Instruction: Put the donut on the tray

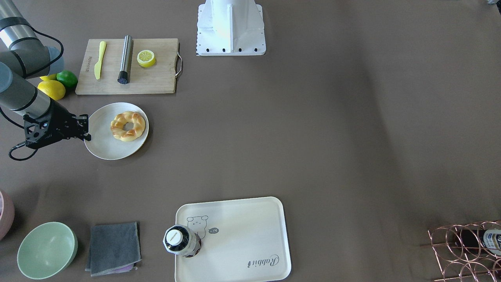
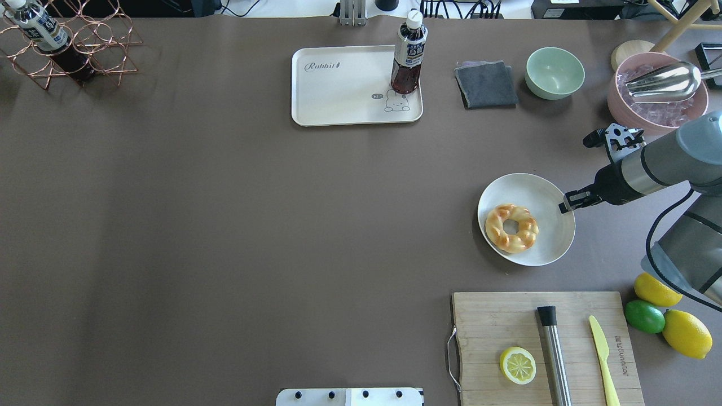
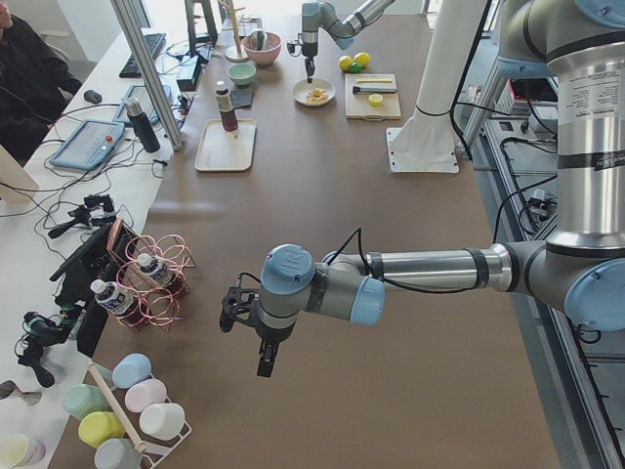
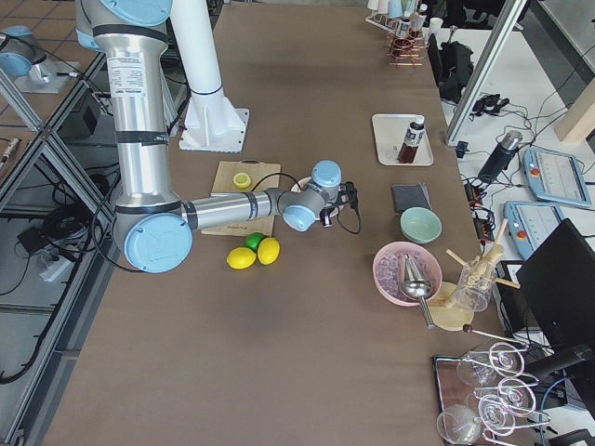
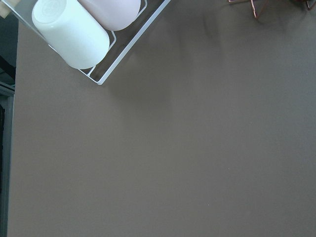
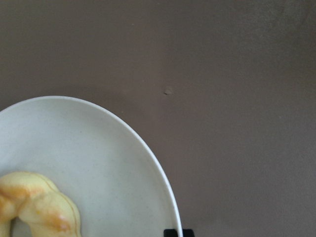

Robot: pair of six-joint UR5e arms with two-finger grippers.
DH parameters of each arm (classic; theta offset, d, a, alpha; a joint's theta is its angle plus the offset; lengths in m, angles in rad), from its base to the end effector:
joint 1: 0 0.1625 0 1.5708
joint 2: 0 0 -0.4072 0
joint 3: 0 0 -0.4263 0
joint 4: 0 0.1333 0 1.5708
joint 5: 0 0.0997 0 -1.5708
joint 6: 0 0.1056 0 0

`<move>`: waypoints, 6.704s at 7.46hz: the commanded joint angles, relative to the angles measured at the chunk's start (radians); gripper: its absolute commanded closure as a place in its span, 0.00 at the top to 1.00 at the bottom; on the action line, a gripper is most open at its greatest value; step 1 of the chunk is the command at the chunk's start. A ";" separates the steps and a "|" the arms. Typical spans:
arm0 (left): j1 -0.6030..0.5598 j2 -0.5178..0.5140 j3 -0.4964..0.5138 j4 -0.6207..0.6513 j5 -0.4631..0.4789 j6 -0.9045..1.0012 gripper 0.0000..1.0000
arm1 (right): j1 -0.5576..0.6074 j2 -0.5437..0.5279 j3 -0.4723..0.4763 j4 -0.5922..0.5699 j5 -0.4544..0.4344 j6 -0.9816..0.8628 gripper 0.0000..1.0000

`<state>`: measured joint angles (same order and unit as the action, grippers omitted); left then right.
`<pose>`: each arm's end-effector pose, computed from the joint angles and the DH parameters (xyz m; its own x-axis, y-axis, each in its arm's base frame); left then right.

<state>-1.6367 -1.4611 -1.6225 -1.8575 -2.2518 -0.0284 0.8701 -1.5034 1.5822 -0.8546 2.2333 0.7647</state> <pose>-0.0994 -0.4912 0.6493 0.7825 0.0636 -0.6194 0.0864 0.9740 0.2092 -0.3228 -0.4887 0.5224 0.5432 -0.2384 0.8050 0.1046 0.9706 0.2169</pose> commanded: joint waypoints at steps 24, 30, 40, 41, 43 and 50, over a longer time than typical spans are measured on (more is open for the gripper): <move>0.730 -0.485 -0.137 -0.470 0.024 -1.429 0.98 | -0.163 0.450 0.156 -0.164 -0.066 0.556 0.00; 0.785 -0.528 -0.138 -0.466 0.072 -1.498 0.97 | -0.157 0.453 0.162 -0.179 -0.070 0.556 0.00; 0.853 -0.550 -0.152 -0.468 0.149 -1.547 0.51 | -0.151 0.520 0.153 -0.284 -0.072 0.554 0.00; 0.876 -0.550 -0.154 -0.468 0.175 -1.547 0.51 | -0.151 0.520 0.153 -0.284 -0.072 0.554 0.00; 0.913 -0.550 -0.169 -0.468 0.215 -1.565 0.50 | -0.151 0.520 0.153 -0.284 -0.072 0.554 0.00; 0.914 -0.547 -0.169 -0.468 0.218 -1.565 0.21 | -0.148 0.520 0.153 -0.284 -0.070 0.556 0.00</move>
<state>-0.7226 -2.0081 -1.7926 -2.3261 -2.0349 -1.5938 0.7231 -0.9848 1.7349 -1.1382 2.1626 1.3193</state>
